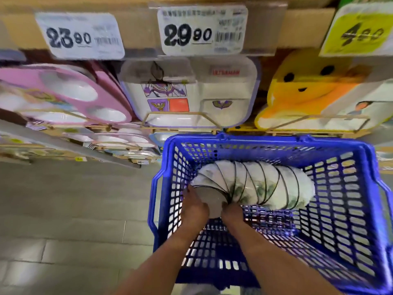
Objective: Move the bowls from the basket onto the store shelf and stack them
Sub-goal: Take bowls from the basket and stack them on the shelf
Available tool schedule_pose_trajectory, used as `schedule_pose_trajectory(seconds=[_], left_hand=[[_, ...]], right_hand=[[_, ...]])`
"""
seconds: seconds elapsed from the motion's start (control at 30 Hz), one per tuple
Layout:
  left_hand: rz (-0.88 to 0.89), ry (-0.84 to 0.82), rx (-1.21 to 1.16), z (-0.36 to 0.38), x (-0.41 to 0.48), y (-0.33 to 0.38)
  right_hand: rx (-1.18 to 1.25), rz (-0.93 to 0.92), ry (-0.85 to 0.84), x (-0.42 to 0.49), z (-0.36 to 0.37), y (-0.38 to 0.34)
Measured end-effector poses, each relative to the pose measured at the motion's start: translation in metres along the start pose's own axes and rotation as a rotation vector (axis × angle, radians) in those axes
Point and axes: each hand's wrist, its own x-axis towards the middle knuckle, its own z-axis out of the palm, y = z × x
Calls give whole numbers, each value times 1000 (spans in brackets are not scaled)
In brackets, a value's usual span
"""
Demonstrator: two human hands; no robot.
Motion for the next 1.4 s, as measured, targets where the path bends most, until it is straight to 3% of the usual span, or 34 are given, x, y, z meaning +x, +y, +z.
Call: schedule_pose_trajectory(seconds=[0.3,0.53,0.7,0.8,0.93,1.23,1.4], left_hand=[[34,30,18,-30,-33,7],[180,135,76,-74,-71,12],[368,240,-362,-115,-92,16],[424,166,-765,-136,-109,23],[590,114,-1079,-167,-145,43],[769,133,-1441,-227,-232,119],[710,37,-1549,-234,-277,159]], right_hand=[[-159,-155,-24,-40,-41,3],[-322,-350,-90,-89,-107,-11],[-122,-381,-220,-134,-151,-31],[66,-436,-293,-167,-180,-46],[137,-512,-275,-218,-217,-66],[226,-752,-14,-314,-281,-61],[696,-1009,66,-346,-293,-44]])
